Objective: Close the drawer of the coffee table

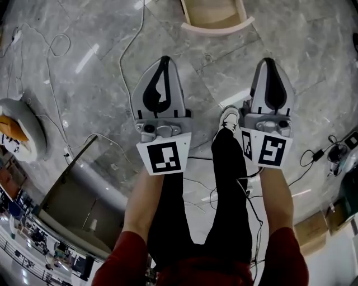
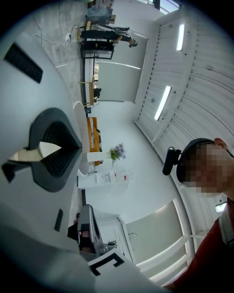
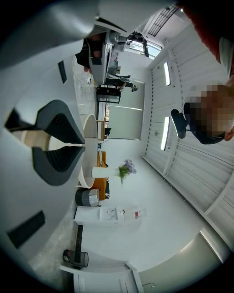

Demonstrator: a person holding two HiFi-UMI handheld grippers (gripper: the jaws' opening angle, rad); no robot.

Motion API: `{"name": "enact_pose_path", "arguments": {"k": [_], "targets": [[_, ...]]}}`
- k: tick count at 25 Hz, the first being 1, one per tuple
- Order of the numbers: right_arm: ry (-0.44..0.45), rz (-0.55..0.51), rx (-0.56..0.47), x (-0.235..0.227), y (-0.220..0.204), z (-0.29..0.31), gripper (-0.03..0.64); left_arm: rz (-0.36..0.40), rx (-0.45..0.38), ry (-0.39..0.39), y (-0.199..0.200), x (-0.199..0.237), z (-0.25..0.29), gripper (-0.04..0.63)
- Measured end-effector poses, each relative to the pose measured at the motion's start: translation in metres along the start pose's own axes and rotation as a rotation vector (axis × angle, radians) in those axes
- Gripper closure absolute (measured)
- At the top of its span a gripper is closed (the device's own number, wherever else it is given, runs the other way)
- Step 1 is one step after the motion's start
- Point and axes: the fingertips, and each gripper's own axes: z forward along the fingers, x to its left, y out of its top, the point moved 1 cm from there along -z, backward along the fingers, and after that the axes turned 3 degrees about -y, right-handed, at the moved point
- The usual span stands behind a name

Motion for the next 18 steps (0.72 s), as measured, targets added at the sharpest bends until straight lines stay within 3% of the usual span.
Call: {"name": "enact_pose_path", "arguments": {"k": [10,18], "targets": [[0.036,-0.025,-0.032,-0.002,-0.182,0.026,0.589,0.023,-0.053,0.022,-0.184,-0.03,0.011,0.586],[0.082,-0.026,-0.057,-0.001,-0.306,0.057,0.591,0.043,-0.112,0.043,-0.294,-0.039,0.031,0.586]]}}
